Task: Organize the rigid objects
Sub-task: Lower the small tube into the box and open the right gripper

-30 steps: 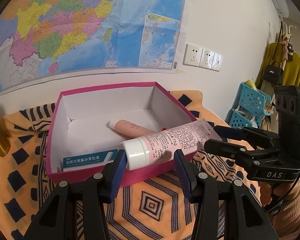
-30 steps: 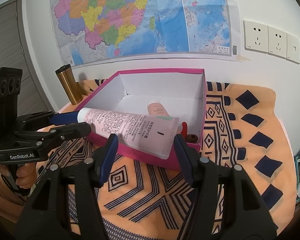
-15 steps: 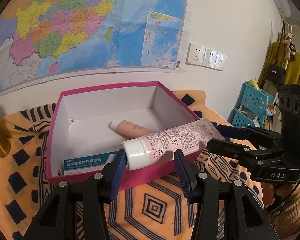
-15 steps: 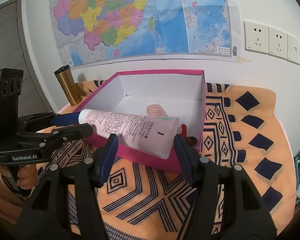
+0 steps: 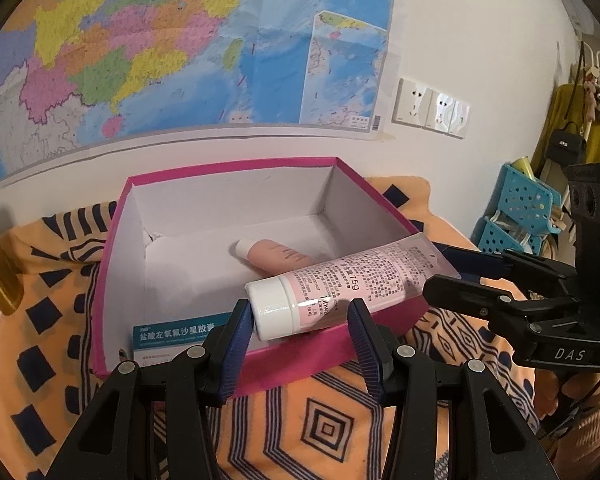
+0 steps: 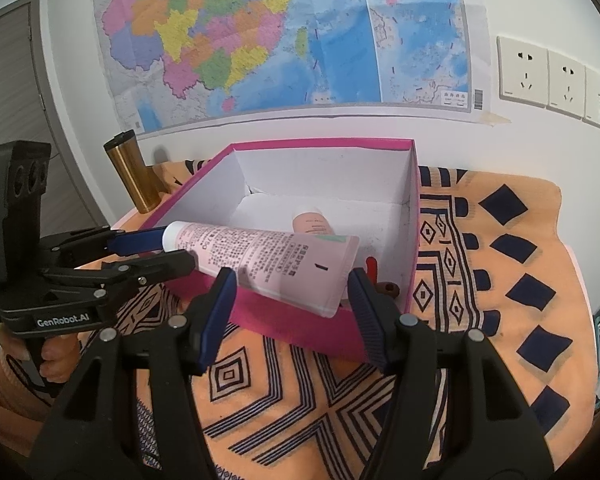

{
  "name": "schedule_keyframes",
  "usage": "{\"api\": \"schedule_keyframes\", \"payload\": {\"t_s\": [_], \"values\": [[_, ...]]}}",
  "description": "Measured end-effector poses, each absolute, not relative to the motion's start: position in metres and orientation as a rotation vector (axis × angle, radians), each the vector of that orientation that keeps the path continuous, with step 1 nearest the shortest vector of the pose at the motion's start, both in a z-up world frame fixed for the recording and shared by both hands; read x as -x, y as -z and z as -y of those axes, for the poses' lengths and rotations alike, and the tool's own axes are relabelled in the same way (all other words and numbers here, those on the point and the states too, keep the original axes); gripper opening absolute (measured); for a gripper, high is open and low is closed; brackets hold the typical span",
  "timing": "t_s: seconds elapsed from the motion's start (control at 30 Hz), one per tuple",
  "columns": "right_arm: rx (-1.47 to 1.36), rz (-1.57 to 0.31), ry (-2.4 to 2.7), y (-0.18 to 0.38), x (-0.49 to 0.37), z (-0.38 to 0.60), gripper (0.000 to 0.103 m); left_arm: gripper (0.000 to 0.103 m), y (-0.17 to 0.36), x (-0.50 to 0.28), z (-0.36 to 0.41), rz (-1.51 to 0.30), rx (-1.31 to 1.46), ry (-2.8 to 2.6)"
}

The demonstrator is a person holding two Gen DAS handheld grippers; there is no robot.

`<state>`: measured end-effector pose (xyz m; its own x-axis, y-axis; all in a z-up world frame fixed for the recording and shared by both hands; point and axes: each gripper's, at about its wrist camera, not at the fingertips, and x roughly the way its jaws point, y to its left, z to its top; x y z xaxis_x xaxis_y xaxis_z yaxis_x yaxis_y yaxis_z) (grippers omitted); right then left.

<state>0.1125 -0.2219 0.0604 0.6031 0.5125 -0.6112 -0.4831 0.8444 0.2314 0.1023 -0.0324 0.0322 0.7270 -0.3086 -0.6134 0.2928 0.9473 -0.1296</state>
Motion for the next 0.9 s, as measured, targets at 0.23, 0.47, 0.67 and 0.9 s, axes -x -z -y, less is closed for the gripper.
{"api": "schedule_keyframes", "payload": {"t_s": [0.23,0.47,0.67,0.9], "values": [[-0.038,-0.741,-0.563,-0.055,-0.123,0.22,0.06,0.049,-0.027,-0.113,0.034,-0.696,0.022,0.323],[-0.045,-0.763,-0.544,-0.048,-0.13,0.22,0.06,0.049,-0.02,-0.121,0.037,-0.713,0.023,0.315],[-0.04,-0.779,-0.524,-0.044,-0.134,0.22,0.06,0.049,-0.015,-0.129,0.039,-0.734,0.024,0.315],[-0.027,-0.782,-0.497,-0.042,-0.136,0.219,0.06,0.049,-0.009,-0.14,0.042,-0.757,0.02,0.318]]}}
